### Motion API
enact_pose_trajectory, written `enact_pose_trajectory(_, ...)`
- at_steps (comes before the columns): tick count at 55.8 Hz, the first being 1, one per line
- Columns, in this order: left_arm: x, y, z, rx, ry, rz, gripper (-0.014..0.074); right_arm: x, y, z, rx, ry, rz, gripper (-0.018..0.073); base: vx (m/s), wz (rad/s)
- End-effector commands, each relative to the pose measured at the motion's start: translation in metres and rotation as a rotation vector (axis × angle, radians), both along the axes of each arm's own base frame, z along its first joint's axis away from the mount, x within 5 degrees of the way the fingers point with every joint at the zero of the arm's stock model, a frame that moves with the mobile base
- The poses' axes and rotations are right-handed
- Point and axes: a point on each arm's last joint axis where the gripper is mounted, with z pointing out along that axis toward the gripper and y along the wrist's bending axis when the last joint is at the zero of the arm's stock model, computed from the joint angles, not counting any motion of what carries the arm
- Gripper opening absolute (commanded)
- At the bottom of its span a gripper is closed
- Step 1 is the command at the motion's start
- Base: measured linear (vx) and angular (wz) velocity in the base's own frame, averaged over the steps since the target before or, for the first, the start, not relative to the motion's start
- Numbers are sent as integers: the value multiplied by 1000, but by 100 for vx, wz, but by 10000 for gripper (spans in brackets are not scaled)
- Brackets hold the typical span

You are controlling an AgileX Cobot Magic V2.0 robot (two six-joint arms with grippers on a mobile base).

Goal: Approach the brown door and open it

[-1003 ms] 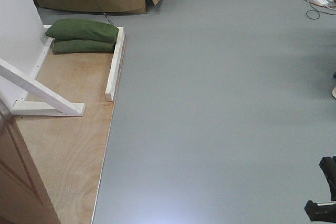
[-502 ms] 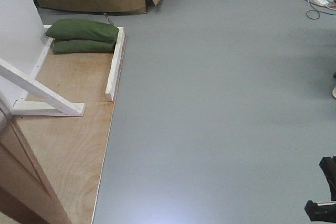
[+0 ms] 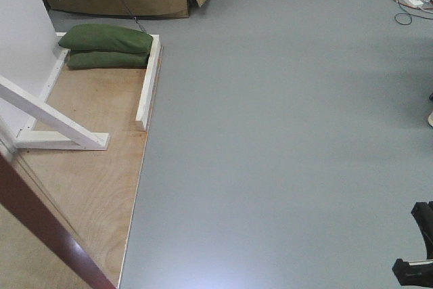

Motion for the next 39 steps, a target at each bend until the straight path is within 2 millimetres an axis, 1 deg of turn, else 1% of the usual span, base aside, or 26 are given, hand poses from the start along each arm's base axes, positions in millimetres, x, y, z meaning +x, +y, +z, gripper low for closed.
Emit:
enact_pose_trajectory(1, -7, -6, 9, 12, -57, -63, 67, 2, 0, 6, -5, -80, -2, 0, 0, 0)
enact_pose_trajectory(19, -7, -6, 9, 6, -64, -73, 67, 2, 0, 6, -5, -80, -2, 0, 0, 0)
enact_pose_trajectory(27, -1, -15, 9, 41, -85, -188, 67, 2, 0, 6, -5, -80, -2, 0, 0, 0)
enact_pose_trajectory(33, 15, -18, -5, 53, -33, -229, 67, 2, 0, 6, -5, -80, -2, 0, 0, 0)
enact_pose_trajectory(34, 39, -24, -32, 21, 35, -336, 67, 2, 0, 6, -5, -80, -2, 0, 0, 0)
enact_pose_trajectory(39, 48, -29, -42, 35, 65, -393, 67, 2, 0, 6, -5, -80, -2, 0, 0, 0)
